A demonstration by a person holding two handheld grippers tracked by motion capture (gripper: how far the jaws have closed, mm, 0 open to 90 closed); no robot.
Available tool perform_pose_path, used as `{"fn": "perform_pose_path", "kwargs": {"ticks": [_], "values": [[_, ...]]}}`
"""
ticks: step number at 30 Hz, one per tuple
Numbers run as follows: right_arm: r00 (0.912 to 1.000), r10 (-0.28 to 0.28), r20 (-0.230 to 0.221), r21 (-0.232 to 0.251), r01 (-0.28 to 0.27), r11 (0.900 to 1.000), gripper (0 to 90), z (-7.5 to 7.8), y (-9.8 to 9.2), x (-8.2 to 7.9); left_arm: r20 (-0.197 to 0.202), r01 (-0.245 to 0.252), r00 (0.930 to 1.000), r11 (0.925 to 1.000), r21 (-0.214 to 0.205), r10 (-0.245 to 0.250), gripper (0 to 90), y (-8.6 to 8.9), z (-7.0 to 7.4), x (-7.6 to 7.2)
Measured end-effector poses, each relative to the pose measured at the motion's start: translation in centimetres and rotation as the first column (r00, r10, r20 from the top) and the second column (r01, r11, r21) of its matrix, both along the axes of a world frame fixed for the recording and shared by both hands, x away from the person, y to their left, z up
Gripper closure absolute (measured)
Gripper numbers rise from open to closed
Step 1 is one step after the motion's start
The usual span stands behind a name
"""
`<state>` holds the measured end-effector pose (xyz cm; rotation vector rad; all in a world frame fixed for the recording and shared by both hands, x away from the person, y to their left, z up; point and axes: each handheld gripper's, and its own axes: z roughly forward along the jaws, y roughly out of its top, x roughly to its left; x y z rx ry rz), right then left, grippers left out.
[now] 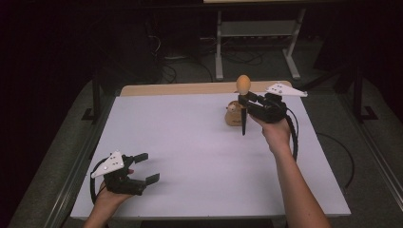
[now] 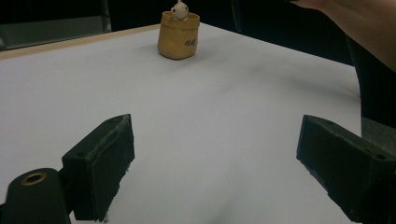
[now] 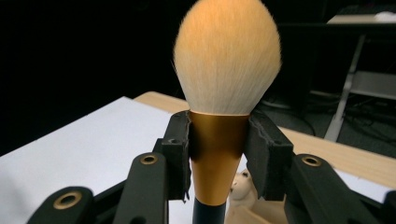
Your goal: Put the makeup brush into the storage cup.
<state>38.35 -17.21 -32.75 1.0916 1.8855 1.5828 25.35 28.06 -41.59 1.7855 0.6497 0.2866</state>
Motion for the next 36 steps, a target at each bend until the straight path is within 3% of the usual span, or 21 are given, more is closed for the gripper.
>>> {"fn": "perform_pose_path", "kwargs": {"ticks": [1,8,16,22,36], "values": [[0.9996,-0.013,0.024,0.016,0.013,0.9998,61.4,0.0,-0.4,-0.1,-0.001,0.001,1.0000,1.0000,-0.002,-0.001,10.9,0.0,0.0,0.0],[0.9977,-0.040,0.055,0.028,0.039,0.9989,61.5,0.0,-1.0,0.0,-0.002,0.001,1.0000,1.0000,-0.003,-0.001,10.9,0.0,0.0,0.0],[0.9964,-0.056,0.063,0.025,0.054,0.9982,61.5,-0.2,-1.3,0.4,-0.002,0.002,1.0000,1.0000,-0.007,-0.002,10.9,-0.1,0.0,0.0],[0.9966,-0.059,0.058,-0.002,0.059,0.9982,61.5,-0.4,-0.9,0.9,-0.005,0.000,1.0000,1.0000,-0.007,0.000,10.9,-0.2,0.0,0.0],[0.9941,-0.079,0.074,-0.015,0.080,0.9967,61.5,0.5,-0.6,2.4,-0.001,0.000,1.0000,1.0000,-0.006,0.000,10.9,-0.1,0.0,0.0]]}}
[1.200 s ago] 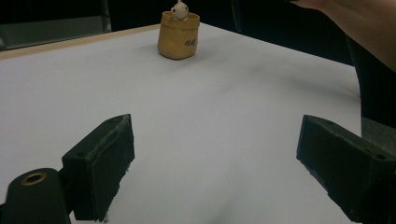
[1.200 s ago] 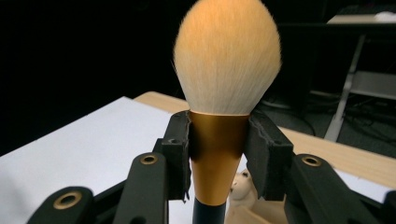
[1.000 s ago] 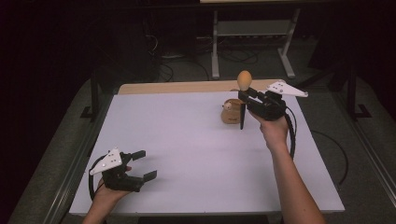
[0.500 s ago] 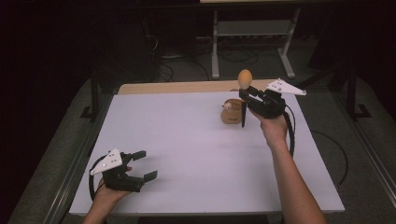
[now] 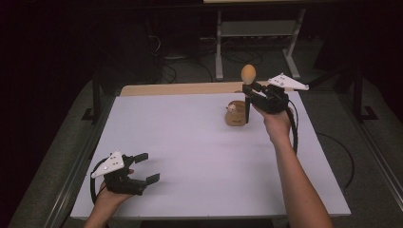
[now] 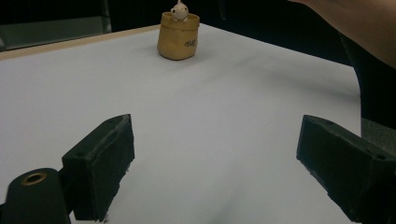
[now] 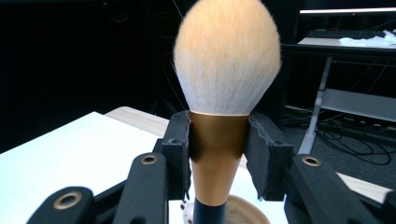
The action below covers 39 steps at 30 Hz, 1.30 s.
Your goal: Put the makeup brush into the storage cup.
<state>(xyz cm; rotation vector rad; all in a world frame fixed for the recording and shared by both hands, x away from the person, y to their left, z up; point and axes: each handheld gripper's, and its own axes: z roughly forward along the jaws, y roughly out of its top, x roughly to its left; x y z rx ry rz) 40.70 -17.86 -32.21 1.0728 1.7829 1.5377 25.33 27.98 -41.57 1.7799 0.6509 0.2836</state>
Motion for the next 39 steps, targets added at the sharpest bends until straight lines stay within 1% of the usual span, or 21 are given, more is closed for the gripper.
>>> {"fn": "perform_pose_path", "kwargs": {"ticks": [4,6,7,11,19,24,25,34,38,39], "values": [[0.9999,-0.008,0.014,0.000,0.008,1.0000,61.5,0.3,0.1,0.3,-0.003,0.000,1.0000,1.0000,0.001,0.000,10.9,0.0,0.0,0.0],[0.9998,-0.011,0.016,-0.003,0.011,0.9999,61.5,0.4,0.1,0.4,0.004,0.002,1.0000,1.0000,0.003,-0.002,10.9,0.0,0.0,0.1],[0.9998,-0.013,0.015,0.001,0.013,0.9999,61.4,0.5,0.1,0.5,-0.006,-0.003,1.0000,1.0000,-0.002,0.003,10.9,0.0,0.0,0.0],[0.9997,-0.016,0.016,-0.004,0.017,0.9999,61.4,0.5,0.1,0.9,-0.004,-0.001,1.0000,1.0000,-0.002,0.001,10.9,0.0,0.0,0.0],[0.9989,-0.034,0.031,0.008,0.034,0.9994,61.4,0.7,0.2,1.8,-0.003,-0.001,1.0000,1.0000,-0.002,0.001,10.9,0.0,0.0,0.0],[0.9987,-0.042,0.028,0.011,0.042,0.9991,61.4,0.6,0.4,2.3,-0.004,0.000,1.0000,1.0000,0.000,0.000,10.9,0.0,0.0,0.0],[0.9987,-0.044,0.028,0.013,0.043,0.9990,61.4,0.6,0.4,2.4,-0.005,-0.001,1.0000,1.0000,-0.005,0.001,10.9,0.0,0.0,0.0],[0.9982,-0.054,0.027,0.003,0.054,0.9986,61.4,0.3,0.7,3.0,-0.005,0.001,1.0000,1.0000,-0.005,-0.001,10.9,0.0,0.0,0.0],[0.9980,-0.056,0.029,-0.008,0.056,0.9984,61.4,0.2,0.8,3.4,-0.003,0.005,1.0000,1.0000,-0.002,-0.005,10.9,0.0,0.0,0.0],[0.9978,-0.059,0.029,-0.018,0.059,0.9981,61.4,0.2,0.9,3.5,-0.004,0.005,1.0000,1.0000,-0.004,-0.005,10.9,-0.1,0.0,0.0]]}}
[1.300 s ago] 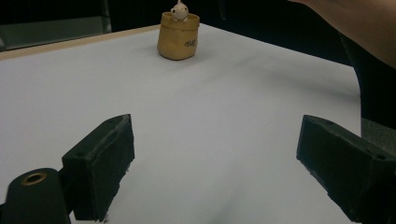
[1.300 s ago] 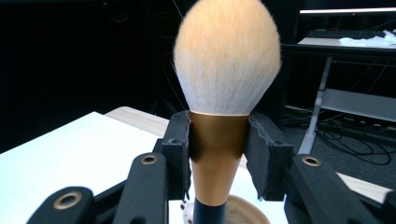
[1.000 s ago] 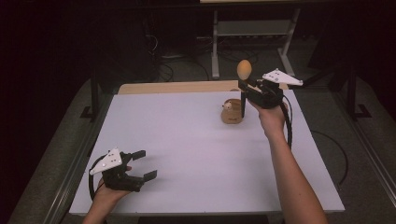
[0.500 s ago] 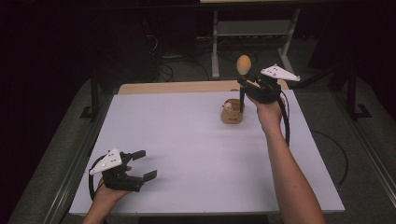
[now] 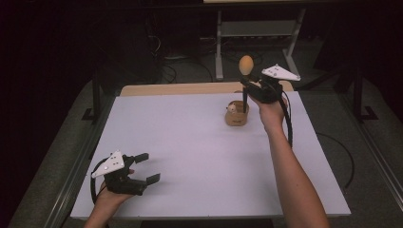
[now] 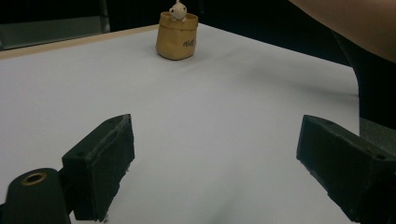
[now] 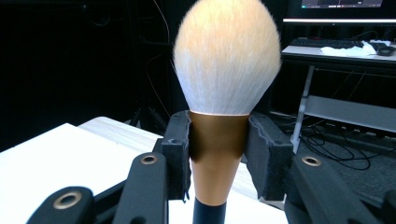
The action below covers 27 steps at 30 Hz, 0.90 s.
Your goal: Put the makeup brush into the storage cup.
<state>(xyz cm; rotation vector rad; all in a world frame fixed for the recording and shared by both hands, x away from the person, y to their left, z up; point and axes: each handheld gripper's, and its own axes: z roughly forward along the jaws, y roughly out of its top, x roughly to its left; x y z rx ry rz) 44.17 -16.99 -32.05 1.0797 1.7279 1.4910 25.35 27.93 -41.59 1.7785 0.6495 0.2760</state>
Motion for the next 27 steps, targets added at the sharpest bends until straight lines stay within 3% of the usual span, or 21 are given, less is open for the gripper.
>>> {"fn": "perform_pose_path", "kwargs": {"ticks": [14,27], "values": [[0.9998,-0.014,0.014,-0.025,0.015,0.9996,61.4,-0.3,0.3,1.1,-0.002,0.002,1.0000,1.0000,0.002,-0.002,10.9,0.0,0.0,0.0],[0.9994,-0.035,-0.005,-0.037,0.035,0.9987,61.4,-1.3,0.3,2.0,0.001,0.002,1.0000,1.0000,0.001,-0.002,11.8,0.0,0.0,0.0]]}}
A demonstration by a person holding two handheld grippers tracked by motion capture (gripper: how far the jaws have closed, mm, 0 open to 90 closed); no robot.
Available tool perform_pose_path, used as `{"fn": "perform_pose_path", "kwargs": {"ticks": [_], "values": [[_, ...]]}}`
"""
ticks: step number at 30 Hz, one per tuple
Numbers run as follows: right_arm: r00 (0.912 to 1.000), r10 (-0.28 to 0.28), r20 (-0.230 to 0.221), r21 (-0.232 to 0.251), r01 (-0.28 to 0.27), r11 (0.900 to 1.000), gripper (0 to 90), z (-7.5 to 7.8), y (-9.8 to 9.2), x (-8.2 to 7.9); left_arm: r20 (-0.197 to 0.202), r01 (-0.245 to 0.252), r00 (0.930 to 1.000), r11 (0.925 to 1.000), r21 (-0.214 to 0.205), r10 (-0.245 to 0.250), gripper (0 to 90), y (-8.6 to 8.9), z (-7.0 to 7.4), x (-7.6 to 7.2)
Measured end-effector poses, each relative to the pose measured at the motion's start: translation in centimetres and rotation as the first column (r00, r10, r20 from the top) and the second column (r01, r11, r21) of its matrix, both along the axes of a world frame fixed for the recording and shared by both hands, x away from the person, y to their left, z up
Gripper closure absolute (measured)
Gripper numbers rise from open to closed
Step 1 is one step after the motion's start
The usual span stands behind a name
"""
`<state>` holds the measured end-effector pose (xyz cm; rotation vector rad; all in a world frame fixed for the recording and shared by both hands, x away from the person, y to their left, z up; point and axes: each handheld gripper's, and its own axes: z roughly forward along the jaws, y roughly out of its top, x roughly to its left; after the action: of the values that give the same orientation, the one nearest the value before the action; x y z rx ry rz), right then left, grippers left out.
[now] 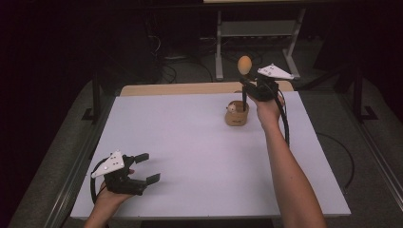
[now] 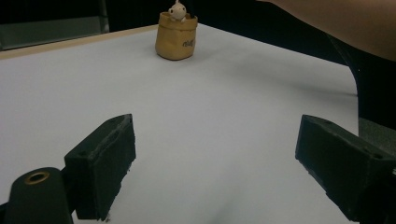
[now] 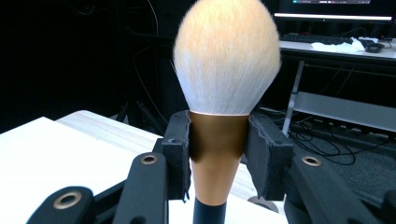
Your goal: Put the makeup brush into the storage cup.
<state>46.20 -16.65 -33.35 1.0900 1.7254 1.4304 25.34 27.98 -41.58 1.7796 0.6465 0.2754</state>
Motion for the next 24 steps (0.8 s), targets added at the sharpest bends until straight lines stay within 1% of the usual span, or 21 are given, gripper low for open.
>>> {"fn": "perform_pose_path", "kwargs": {"ticks": [11,12,15,24], "values": [[0.9997,-0.002,-0.024,-0.023,0.002,0.9997,61.4,-1.1,0.4,0.8,0.000,0.000,1.0000,1.0000,0.002,0.000,11.8,0.0,0.0,0.0],[0.9996,-0.002,-0.028,-0.025,0.001,0.9997,61.4,-1.1,0.4,0.8,0.004,0.002,1.0000,0.9999,0.011,-0.002,11.8,0.1,0.0,0.0],[0.9994,-0.002,-0.036,-0.028,0.001,0.9996,61.4,-1.4,0.5,1.0,0.000,0.000,1.0000,1.0000,0.002,0.000,11.8,0.0,0.0,0.0],[0.9986,0.002,-0.052,-0.045,-0.004,0.9990,61.4,-2.0,0.9,1.3,0.003,0.000,1.0000,1.0000,0.003,0.000,11.8,0.1,0.0,0.0]]}}
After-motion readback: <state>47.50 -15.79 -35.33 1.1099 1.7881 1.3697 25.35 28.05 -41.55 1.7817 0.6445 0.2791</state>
